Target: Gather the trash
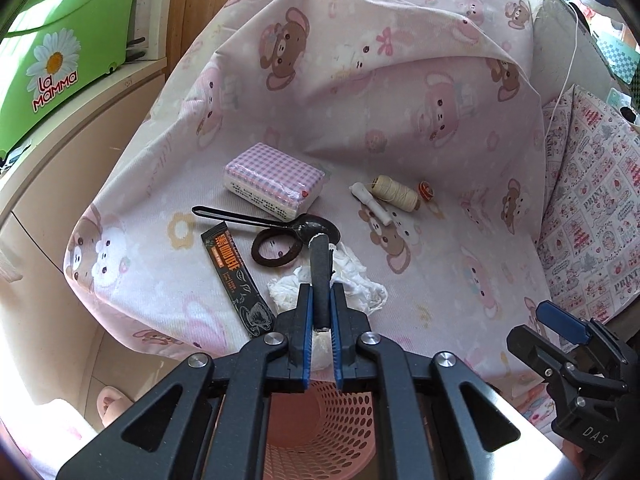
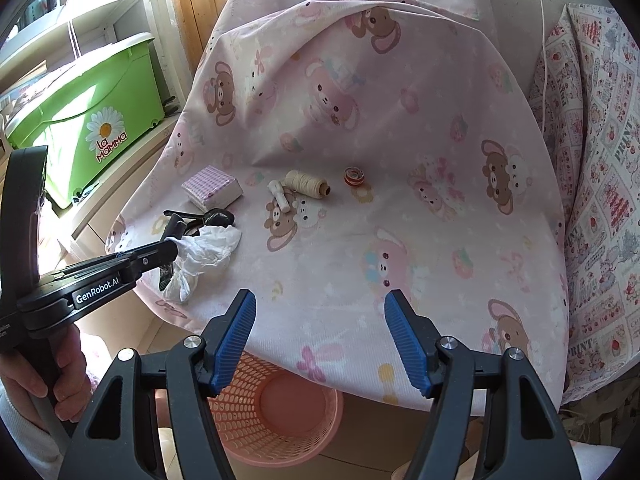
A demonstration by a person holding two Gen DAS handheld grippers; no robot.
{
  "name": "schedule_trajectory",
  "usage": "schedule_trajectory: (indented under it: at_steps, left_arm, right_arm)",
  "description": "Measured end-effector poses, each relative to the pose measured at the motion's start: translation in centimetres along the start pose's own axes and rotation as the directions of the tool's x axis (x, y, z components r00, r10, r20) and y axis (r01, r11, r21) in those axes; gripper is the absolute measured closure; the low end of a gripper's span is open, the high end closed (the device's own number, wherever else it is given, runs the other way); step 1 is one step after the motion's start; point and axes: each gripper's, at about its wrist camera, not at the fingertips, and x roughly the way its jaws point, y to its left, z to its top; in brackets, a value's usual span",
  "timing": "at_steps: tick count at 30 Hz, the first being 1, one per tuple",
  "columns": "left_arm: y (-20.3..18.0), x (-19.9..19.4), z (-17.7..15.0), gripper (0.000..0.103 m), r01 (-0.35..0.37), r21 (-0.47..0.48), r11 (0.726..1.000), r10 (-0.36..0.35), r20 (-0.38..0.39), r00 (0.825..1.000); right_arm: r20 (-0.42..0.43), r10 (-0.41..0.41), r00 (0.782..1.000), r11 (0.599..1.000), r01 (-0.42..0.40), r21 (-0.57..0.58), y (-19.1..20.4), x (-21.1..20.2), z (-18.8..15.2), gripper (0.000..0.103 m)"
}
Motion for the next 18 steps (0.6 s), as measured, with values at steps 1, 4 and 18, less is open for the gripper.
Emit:
schedule_trajectory:
  at_steps: [1,4,18]
  left_arm:
    - [0.1,0.0,0.1,0.096,0.006,-0.006,1.0,-0.006,0.004,1.0]
    - [-0.2,-0.3,0.7,0.097,0.046,-0.008,0.999,-0.046,0.03,0.998]
    - [-7.0,2.2,3.5,0.097,0.08,0.161,0.984,-0.075,-0.037,0.997]
  right_arm:
    - [0.0,0.0,1.0,1.0,0.0,-0.001,0.1,0.1,0.0,0.033]
    - [0.011,-0.014,1.0,1.0,0.014,0.001,0.4,0.2,0.1,0.033]
    - [0.039,-0.105,0.994,0.984,0.098,0.151,-4.2,-0.1,2.0,0.033]
